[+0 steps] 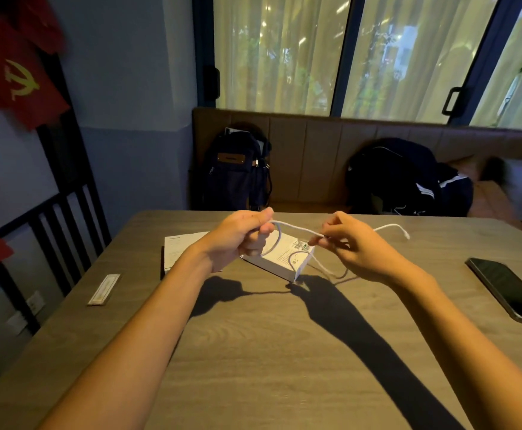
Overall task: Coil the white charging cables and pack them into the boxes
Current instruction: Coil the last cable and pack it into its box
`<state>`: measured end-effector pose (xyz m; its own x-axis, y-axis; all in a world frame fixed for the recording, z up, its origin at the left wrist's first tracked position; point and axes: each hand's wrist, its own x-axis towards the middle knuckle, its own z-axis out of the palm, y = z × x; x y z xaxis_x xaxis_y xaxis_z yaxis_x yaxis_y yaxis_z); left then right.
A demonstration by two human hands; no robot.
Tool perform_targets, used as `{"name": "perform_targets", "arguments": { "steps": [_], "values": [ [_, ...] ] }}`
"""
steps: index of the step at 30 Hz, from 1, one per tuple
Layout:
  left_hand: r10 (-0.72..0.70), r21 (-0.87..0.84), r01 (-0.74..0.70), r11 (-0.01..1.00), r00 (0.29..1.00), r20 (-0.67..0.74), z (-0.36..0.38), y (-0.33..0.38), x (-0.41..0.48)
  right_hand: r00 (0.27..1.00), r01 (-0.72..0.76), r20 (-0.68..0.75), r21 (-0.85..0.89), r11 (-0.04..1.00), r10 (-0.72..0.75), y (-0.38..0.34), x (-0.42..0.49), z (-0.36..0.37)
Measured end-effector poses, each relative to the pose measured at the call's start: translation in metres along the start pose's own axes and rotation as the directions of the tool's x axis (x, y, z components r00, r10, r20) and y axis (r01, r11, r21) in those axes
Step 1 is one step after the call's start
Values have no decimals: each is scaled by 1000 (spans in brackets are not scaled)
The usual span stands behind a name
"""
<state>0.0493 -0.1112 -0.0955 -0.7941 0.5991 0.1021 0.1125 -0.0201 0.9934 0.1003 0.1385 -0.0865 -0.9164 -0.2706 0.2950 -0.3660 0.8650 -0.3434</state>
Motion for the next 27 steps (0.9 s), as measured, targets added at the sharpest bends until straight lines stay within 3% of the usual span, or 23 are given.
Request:
{"name": "perform_targets", "arguments": {
  "steps": [3, 6, 9, 11, 13, 16, 20, 23, 25, 27],
  "values": [
    [-18, -203, 7, 979, 998, -53, -8, -10, 2, 998, -28, -48, 95, 995, 33, -3, -1, -11],
    [-43, -525, -41, 850, 988, -146, -21, -17, 1, 995, -50, -77, 136, 989, 61, -4, -3, -17],
    [-32, -630, -91, 771, 983, -181, -31, -17, 1, 996, -71, -34, 168, 983, 78, 1, -9, -16],
    [-28, -656, -82, 750, 988, -155, -27, -17, 3, 993, -59, -79, 294, 954, 86, 4, -11, -11],
    [-40, -648, -42, 761, 993, -112, -17, -17, 5, 977, -31, -170, 496, 868, 132, 5, -12, -7],
    [-84, -567, 46, 822, 996, -41, -3, -16, 5, 916, -123, -159, 760, 638, 367, 12, -8, 5],
    [-142, -496, 121, 860, 990, -4, 2, -16, 4, 683, -209, 11, 961, 180, 731, 20, 1, 19],
    [-108, -554, 76, 829, 994, -25, -4, -15, 1, 563, -280, 80, 955, 99, 823, 25, 1, 24],
    [-55, -614, 8, 789, 997, -57, -11, -12, -1, 547, -323, 96, 941, 103, 832, 28, -2, 25],
    [-11, -664, -54, 746, 996, -93, -17, -8, -2, 561, -367, 71, 914, 171, 825, 33, -5, 25]
  ]
}}
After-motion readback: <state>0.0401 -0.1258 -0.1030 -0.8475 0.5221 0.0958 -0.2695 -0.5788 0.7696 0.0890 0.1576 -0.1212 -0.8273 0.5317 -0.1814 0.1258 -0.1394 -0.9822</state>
